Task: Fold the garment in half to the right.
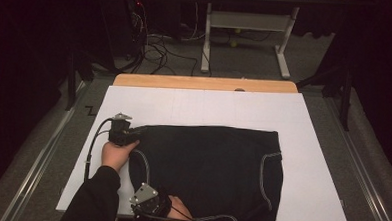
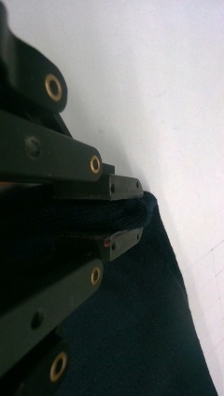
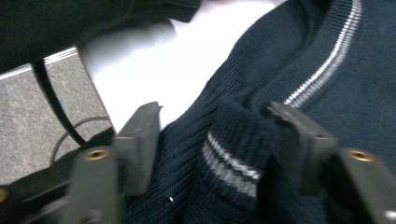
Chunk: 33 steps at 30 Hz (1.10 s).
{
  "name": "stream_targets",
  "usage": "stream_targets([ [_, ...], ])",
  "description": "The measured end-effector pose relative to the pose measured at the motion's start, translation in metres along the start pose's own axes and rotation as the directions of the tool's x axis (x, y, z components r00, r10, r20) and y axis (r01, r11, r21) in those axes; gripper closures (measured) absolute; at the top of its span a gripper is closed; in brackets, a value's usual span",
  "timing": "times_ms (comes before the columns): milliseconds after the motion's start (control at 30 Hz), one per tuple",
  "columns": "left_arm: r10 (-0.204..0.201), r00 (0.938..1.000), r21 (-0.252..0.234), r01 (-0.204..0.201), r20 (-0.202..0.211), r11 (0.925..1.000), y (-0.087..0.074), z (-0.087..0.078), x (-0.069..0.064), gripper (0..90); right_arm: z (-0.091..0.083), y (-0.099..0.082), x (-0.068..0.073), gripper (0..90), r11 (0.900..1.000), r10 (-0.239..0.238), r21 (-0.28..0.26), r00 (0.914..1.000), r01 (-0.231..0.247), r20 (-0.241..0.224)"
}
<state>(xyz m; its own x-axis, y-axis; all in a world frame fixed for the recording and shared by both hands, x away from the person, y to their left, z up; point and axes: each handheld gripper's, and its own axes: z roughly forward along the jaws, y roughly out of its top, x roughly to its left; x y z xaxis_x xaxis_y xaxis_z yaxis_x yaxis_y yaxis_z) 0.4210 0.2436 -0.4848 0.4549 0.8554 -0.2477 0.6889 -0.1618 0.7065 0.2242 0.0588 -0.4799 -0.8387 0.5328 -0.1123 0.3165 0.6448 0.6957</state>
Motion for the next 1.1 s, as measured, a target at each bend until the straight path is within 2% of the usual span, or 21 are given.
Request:
stream_targets([
  [200, 0.000, 1.0000, 0.001, 0.000, -0.001, 1.0000, 0.000, 0.000, 0.000, 73.5, -0.004, -0.003, -0.007, 60.6, 0.9999, 0.010, -0.007, 0.9999, -0.010, 0.008],
  [400, 0.000, 1.0000, 0.002, 0.000, -0.002, 1.0000, 0.000, 0.000, 0.000, 73.5, -0.006, -0.005, -0.015, 70.6, 0.9986, 0.052, -0.009, 0.9985, -0.052, -0.015],
  [833, -0.002, 1.0000, 0.001, 0.002, -0.004, 1.0000, 0.000, 0.000, 0.000, 73.5, -0.009, -0.006, -0.016, 74.0, 0.9985, 0.050, -0.023, 0.9986, -0.050, -0.020],
  [1100, -0.002, 1.0000, 0.002, 0.002, -0.009, 1.0000, 0.000, 0.000, 0.000, 73.5, -0.015, -0.006, -0.015, 74.0, 0.9973, 0.048, -0.055, 0.9988, -0.049, -0.014],
])
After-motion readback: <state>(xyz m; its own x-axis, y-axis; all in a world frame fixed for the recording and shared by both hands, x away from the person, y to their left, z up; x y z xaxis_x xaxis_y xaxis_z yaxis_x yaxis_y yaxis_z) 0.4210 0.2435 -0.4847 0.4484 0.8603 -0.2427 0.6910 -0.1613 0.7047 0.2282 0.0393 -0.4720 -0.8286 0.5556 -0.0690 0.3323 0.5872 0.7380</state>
